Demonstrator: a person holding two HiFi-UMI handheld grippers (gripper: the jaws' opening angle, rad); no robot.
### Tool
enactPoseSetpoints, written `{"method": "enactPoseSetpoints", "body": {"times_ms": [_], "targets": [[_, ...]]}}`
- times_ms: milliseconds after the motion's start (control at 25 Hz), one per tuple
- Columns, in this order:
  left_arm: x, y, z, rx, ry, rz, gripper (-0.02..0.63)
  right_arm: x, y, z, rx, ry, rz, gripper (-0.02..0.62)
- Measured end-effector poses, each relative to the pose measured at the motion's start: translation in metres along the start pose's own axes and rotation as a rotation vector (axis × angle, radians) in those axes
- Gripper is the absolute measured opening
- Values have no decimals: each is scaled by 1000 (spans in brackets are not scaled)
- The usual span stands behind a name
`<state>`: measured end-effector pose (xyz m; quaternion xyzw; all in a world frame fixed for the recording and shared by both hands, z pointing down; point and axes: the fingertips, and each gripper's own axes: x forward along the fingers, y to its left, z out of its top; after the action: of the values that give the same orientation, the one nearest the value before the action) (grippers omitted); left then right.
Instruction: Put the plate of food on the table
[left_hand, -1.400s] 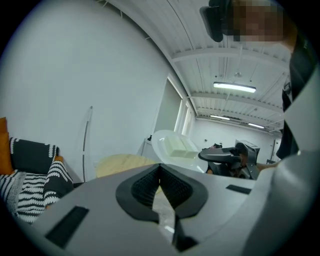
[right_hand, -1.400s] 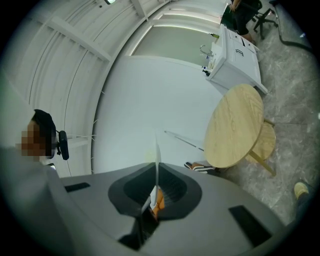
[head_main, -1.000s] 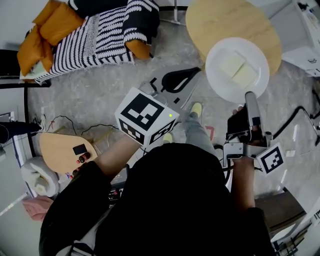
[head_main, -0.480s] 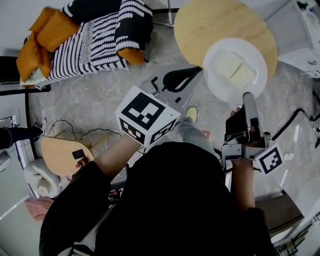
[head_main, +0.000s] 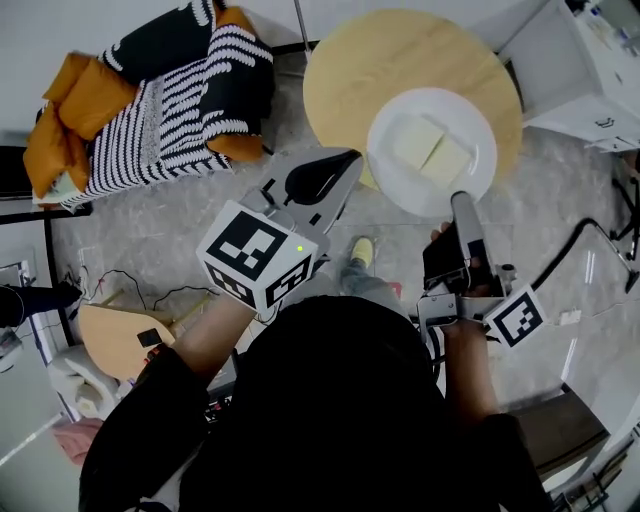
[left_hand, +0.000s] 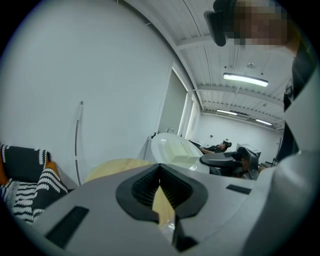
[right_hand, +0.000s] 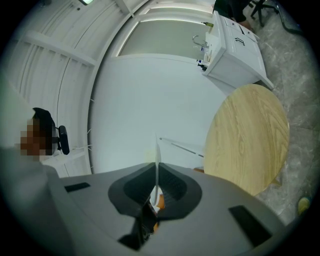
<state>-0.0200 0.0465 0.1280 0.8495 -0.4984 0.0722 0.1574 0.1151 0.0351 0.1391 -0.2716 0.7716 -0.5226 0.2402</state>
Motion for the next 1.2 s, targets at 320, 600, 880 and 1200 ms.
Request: {"method": "enactPoseSetpoints", "body": {"times_ms": [320, 600, 880, 1200], "targets": [[62, 13, 13, -16, 36, 16, 8, 31, -35, 53, 26, 17, -15, 20], [68, 19, 18, -22, 38, -7, 8, 37, -33, 61, 13, -4, -34, 20], [87, 60, 11, -36, 56, -36, 8, 67, -61, 70, 0, -41, -90, 20], [90, 79, 4, -52, 75, -57, 8, 77, -66, 70, -2, -72, -124, 20]]}}
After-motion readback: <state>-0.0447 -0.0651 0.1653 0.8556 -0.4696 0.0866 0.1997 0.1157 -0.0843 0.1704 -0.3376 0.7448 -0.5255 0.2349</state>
